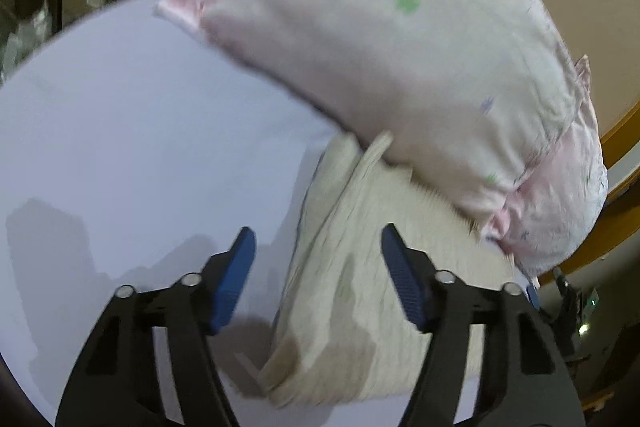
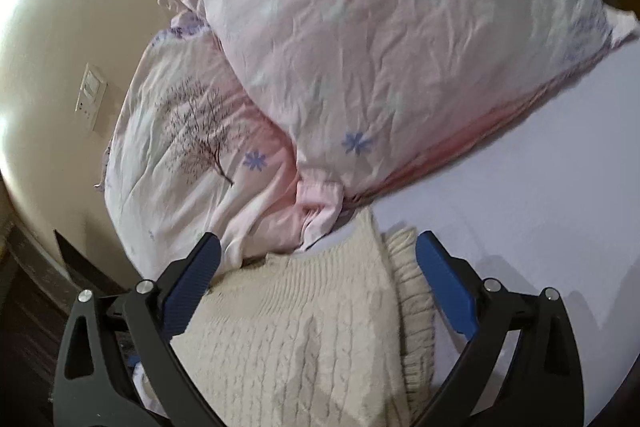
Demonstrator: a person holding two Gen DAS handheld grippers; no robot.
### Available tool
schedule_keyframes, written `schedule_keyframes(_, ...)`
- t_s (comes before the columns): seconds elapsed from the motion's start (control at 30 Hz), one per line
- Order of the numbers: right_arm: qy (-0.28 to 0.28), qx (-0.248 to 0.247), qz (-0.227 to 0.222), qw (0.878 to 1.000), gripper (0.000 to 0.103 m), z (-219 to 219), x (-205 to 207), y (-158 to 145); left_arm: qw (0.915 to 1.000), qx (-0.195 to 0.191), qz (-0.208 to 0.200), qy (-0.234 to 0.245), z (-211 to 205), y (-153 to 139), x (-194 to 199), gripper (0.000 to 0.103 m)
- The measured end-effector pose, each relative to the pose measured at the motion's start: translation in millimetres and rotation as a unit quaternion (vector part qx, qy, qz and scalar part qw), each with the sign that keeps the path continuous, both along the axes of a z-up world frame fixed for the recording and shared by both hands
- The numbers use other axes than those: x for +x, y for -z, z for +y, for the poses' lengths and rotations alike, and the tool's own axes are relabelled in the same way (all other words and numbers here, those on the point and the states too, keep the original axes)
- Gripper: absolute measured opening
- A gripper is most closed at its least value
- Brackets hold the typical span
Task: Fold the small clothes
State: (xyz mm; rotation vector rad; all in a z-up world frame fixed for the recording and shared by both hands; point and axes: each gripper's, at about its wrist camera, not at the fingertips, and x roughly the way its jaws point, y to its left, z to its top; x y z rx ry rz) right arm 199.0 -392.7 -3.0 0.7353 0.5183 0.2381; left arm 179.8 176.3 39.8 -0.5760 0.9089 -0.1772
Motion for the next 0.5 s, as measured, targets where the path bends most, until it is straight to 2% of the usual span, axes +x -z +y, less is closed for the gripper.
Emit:
schedule_keyframes(0.13,-0.01,0.011,0.006,1.0,0.098,-1.0,-5.1,-2.1,0.9984,-0.043,0.027,0.027,-9.2,26.8,0.2,0.061)
schedule_keyframes(0.23,-0.018,0.029,0.013,0.999,0.098,-5.8,-3.1,1.6,0.999,-0.042,-0.001,0.017,-19.4,31.5,-3.0,0.06)
schedule_keyframes(0.27,-0.022,0.036,0.014,0.999,0.098,-6.9,-2.3,2.3,0.9989,-0.047,-0.004,0.007,-21.1,32.8,-4.3,0.046)
schedule_keyframes(0.3,-0.026,0.043,0.015,0.999,0.098,-8.1,-2.1,2.5,0.9983,-0.058,0.006,0.003,-22.6,35.7,-2.8,0.036)
schedule_keyframes(0.33,-0.032,0.05,0.014,0.998,0.098,-9.9,-1.9,2.6,0.997,-0.075,0.018,0.002,-24.8,39.8,-1.1,0.018)
schedule_keyframes(0.37,-0.034,0.054,0.012,0.998,0.098,-11.6,-2.2,2.2,0.9935,-0.11,0.031,0.004,-24.7,45.1,-1.4,0.018)
schedule_keyframes(0.4,-0.036,0.057,0.009,0.998,0.098,-13.3,-2.9,1.4,0.9926,-0.118,0.029,0.002,-25.7,42.5,-3.8,0.017)
schedule_keyframes(0.5,-0.035,0.066,-0.006,0.997,0.098,-23.0,-7.8,-4.8,0.9909,-0.129,-0.016,0.034,-48.6,8.7,-11.4,0.015)
